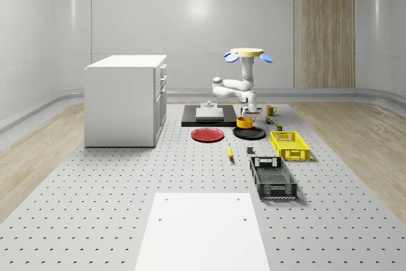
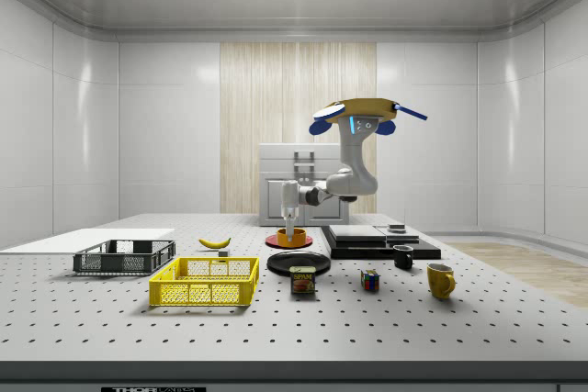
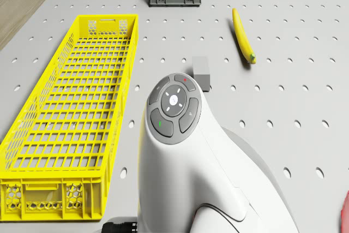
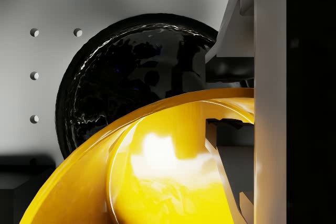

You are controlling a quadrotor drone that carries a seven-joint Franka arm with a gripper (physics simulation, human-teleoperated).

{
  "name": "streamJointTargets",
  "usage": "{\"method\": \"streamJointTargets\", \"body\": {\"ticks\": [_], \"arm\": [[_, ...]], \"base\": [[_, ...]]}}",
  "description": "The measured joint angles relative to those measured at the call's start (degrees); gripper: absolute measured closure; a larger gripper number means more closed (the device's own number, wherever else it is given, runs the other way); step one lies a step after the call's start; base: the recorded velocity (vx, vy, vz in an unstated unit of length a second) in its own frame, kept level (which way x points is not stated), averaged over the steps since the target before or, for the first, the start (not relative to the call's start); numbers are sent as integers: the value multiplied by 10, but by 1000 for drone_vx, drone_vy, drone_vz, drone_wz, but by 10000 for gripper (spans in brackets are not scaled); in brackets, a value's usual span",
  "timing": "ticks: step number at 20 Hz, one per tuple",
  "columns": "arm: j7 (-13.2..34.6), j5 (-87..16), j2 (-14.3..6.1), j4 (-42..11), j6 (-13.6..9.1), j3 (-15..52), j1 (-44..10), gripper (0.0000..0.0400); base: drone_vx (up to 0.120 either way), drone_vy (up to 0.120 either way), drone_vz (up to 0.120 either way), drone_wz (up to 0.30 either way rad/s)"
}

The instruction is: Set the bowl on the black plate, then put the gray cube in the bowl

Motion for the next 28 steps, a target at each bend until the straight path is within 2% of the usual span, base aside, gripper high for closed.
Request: {"method": "streamJointTargets", "body": {"ticks": [6,17,28], "arm": [[0,0,-1,0,1,0,0,300],[-1,-49,-6,-1,19,-52,6,300],[-6,-84,-6,-14,24,-87,25,300]], "base": [[0,107,-100,0],[0,0,0,0],[0,0,0,0]]}}
